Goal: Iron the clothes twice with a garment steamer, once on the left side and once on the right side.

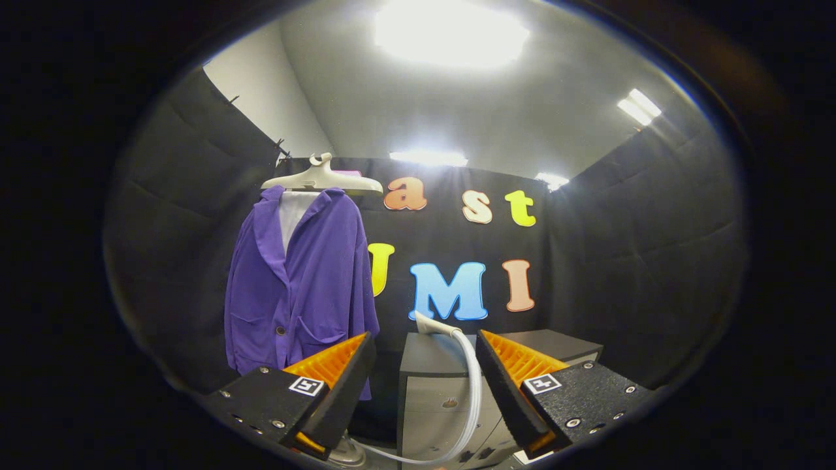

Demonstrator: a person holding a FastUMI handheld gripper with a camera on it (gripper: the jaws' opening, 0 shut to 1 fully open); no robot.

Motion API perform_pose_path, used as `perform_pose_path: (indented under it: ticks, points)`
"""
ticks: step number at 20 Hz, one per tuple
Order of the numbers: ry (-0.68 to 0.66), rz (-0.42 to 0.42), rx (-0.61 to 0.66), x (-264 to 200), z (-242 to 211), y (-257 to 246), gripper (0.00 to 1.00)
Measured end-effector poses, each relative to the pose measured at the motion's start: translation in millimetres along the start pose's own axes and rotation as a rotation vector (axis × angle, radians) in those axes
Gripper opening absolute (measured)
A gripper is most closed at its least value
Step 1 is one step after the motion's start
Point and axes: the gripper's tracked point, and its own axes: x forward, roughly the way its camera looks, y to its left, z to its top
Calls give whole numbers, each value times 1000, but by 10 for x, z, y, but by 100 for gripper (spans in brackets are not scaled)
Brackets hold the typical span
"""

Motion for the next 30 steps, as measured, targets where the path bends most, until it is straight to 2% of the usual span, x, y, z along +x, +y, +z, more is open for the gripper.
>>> perform_pose_path:
  ticks: [4,13,23,30]
  points:
    - [23,54,46,536,15,-269,95]
    - [39,105,92,2004,91,-1067,94]
    - [317,309,369,3456,-402,-1005,94]
    - [589,410,512,4070,-1167,-843,93]
